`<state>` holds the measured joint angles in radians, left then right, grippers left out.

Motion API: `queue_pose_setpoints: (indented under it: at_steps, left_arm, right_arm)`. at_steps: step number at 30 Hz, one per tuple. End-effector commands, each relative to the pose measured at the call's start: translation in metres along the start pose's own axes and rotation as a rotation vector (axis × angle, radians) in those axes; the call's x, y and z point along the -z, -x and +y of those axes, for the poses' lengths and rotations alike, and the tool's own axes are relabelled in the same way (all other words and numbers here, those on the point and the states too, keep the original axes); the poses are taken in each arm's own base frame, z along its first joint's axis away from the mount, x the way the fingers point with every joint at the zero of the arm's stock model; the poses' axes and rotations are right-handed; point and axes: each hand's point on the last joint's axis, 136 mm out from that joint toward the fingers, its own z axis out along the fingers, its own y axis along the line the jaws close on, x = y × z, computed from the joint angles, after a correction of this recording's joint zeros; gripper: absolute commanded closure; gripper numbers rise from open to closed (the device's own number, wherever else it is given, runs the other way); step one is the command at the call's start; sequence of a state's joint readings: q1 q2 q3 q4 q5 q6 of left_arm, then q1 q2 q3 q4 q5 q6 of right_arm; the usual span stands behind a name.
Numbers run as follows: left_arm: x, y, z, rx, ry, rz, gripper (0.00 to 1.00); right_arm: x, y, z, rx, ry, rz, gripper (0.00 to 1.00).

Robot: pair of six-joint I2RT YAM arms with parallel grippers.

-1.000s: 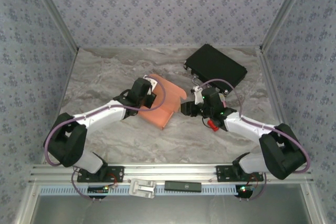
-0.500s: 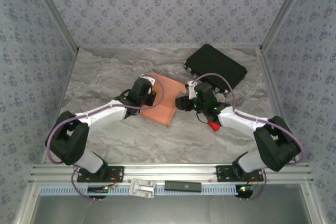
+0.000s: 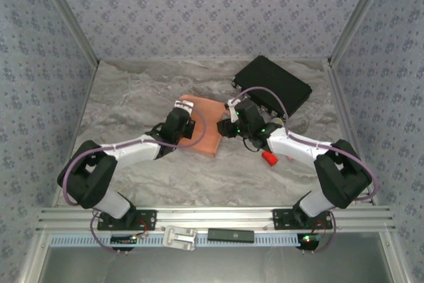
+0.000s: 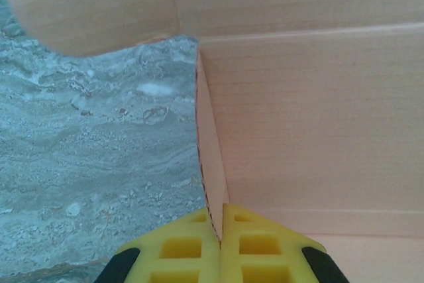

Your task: Fold the paper box

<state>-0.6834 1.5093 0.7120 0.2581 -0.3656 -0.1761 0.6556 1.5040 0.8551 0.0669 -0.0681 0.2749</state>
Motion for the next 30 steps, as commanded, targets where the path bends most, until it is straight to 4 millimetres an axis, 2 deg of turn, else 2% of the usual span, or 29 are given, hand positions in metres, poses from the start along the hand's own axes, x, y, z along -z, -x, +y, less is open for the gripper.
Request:
queue_pose_setpoints:
  at_steps: [1,8,14,23,30]
  left_arm:
    - [0.002,-0.001,-0.005,0.026,-0.005,-0.06,1.0]
    - [0.007,-0.02,-0.005,0.064,-0.028,-0.091,1.0]
    - [0.011,-0.037,-0.005,0.062,-0.044,-0.103,1.0]
    - [0.02,-0.039,0.0,0.104,-0.037,-0.159,1.0]
    - [0.019,-0.054,0.001,0.126,-0.035,-0.147,1.0]
  right_arm:
    - [0.002,0.004,0.001,0.035,-0.017,0.0,0.58]
    - [-0.002,-0.013,0.003,0.061,-0.025,0.038,0.59]
    - [0.003,-0.02,0.014,0.098,-0.039,0.039,0.59]
    - [0.014,-0.036,0.017,0.138,-0.121,0.055,0.59]
    - [0.016,-0.047,0.017,0.144,-0.143,0.067,0.58]
